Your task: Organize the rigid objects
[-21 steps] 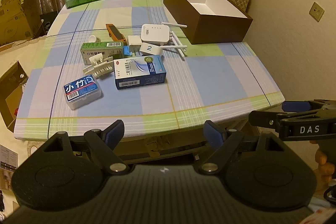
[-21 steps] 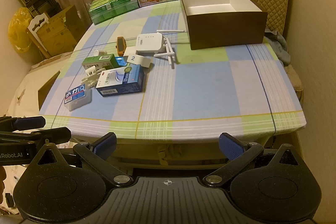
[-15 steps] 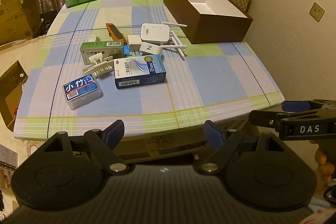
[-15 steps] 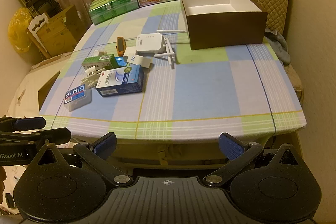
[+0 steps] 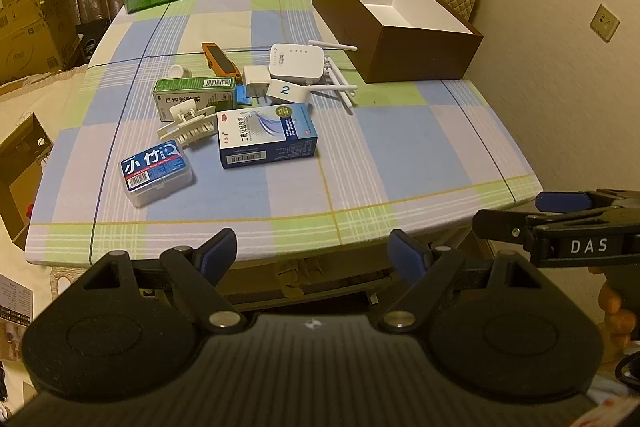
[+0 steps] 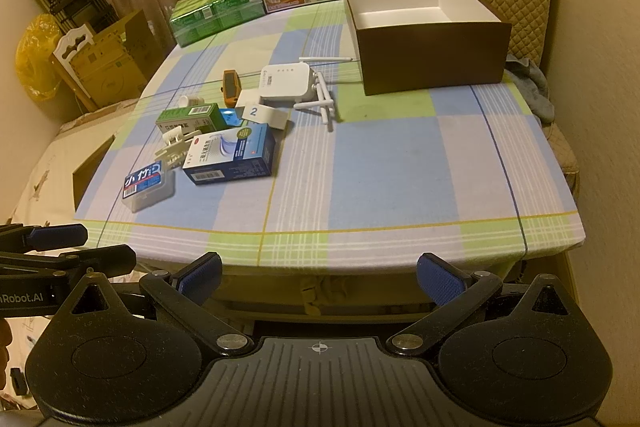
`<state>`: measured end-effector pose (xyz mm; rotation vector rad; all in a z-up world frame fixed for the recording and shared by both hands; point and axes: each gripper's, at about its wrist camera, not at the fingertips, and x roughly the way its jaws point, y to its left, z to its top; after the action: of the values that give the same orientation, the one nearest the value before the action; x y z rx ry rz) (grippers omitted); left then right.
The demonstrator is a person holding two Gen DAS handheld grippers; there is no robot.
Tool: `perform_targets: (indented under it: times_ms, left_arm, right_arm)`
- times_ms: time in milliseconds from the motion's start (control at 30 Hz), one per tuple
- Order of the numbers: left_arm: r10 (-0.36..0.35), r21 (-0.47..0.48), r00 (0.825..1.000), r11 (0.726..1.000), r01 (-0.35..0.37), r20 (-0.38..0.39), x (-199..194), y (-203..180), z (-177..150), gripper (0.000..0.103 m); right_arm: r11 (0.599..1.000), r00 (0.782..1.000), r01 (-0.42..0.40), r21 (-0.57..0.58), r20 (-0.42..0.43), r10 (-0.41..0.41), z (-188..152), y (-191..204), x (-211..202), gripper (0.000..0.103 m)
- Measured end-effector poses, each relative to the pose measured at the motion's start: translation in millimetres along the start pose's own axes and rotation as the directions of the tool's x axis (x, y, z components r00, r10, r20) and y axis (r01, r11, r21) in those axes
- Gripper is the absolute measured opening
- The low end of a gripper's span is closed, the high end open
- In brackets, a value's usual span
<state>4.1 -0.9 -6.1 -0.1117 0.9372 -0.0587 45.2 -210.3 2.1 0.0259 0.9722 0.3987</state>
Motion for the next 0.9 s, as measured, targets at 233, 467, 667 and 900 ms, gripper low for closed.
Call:
perform_targets:
  times_ms: [233, 467, 667, 900]
  left_arm:
    - [-0.002, -0.002, 1.000, 1.000, 0.002, -0.003, 1.2, 1.0, 0.2, 0.080]
    - [-0.004, -0.006, 1.000, 1.000, 0.004, -0.006, 2.7, 3.7, 0.4, 0.080]
    - [-0.006, -0.011, 1.000, 1.000, 0.005, -0.012, 4.8, 6.5, 2.1, 0.080]
    - [-0.005, -0.016, 1.000, 1.000, 0.004, -0.018, 6.7, 7.3, 5.1, 0.080]
  right_arm:
    - [1.000, 1.000, -0.001, -0.003, -0.001, 0.001, 0.0, 2.3, 2.1, 0.101]
    - [1.000, 1.000, -0.001, -0.004, -0.004, 0.001, 2.1, 0.5, 2.9, 0.101]
    - [1.000, 1.000, 0.000, -0.005, -0.006, 0.000, 2.4, 2.5, 6.6, 0.101]
    - [1.000, 1.000, 0.000, -0.004, -0.007, 0.000, 3.9, 1.8, 6.8, 0.101]
